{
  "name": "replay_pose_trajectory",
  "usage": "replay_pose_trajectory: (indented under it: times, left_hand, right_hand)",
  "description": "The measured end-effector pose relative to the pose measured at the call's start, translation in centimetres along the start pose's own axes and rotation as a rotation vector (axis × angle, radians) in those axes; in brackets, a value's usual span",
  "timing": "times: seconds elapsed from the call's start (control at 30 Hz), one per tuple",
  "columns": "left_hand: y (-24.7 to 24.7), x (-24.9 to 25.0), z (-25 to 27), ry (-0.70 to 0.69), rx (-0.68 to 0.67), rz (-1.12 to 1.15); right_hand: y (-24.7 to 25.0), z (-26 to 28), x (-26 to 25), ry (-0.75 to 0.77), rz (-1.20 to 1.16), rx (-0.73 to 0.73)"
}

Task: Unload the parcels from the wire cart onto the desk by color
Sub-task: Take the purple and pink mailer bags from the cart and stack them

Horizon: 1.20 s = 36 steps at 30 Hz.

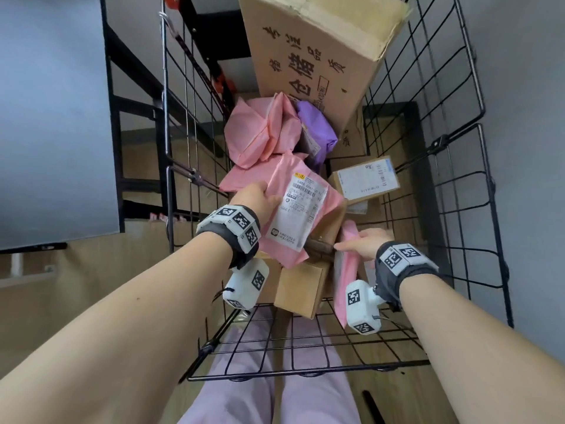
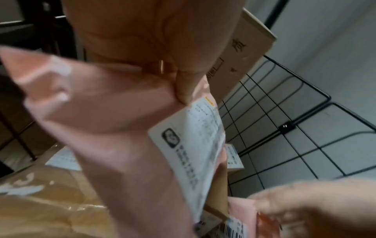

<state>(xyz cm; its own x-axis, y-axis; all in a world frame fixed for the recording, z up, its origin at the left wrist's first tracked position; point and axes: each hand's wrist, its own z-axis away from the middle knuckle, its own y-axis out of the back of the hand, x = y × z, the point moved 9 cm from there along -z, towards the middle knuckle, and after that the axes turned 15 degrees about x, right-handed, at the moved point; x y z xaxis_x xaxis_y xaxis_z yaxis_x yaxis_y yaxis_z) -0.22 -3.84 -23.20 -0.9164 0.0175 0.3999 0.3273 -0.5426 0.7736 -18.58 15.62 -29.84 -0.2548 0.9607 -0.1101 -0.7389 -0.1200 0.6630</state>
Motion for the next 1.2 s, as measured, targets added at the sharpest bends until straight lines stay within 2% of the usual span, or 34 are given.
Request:
replay_pose_trajectory:
  times: [0.1, 0.17, 0.3, 0.43, 0.53, 0.7, 0.9, 1.0, 1.2]
  left_hand:
    - [-0.2, -0.3, 0.0, 0.033, 0.011, 0.103]
    - [0.1, -0.4, -0.1, 0.051, 0.038, 0.141]
    - [1.3, 0.3, 0.1, 0.056, 0.064, 0.158]
    - [4.0, 2.6, 1.2, 0.027, 0.126, 0.190]
    - [7.5, 4.3, 2.0, 0.012, 0.198, 0.241]
    - [14.8, 5.0, 3.6, 0.001, 0.347, 0.356]
    - [24.1, -2.0, 7.2, 0.122, 0.567, 0.388]
    - [28.1, -6.9, 9.4, 0.191, 0.644, 0.434]
    - [36.3, -16.5, 14.2, 0.247, 0.804, 0.529]
  right_hand:
    - [0.0, 0.0, 0.2, -0.041, 0.058, 0.108]
    - [1.4, 0.1, 0.4, -0.085, 0.009, 0.182]
    - [6.0, 0.3, 1.1, -0.146, -0.140, 0.231]
    - [11.5, 2.6, -0.4, -0.045, -0.265, 0.309]
    - [14.9, 5.4, -2.2, -0.014, -0.505, 0.352]
    - [17.7, 8.7, -7.5, 0.078, -0.796, 0.280]
    - [16.7, 13.6, -17.0, 0.251, -0.826, 0.201]
    - [15.1, 18.5, -22.2, 0.345, -0.824, 0.191]
    - [10.1, 30.1, -33.2, 0.653, -0.736, 0.165]
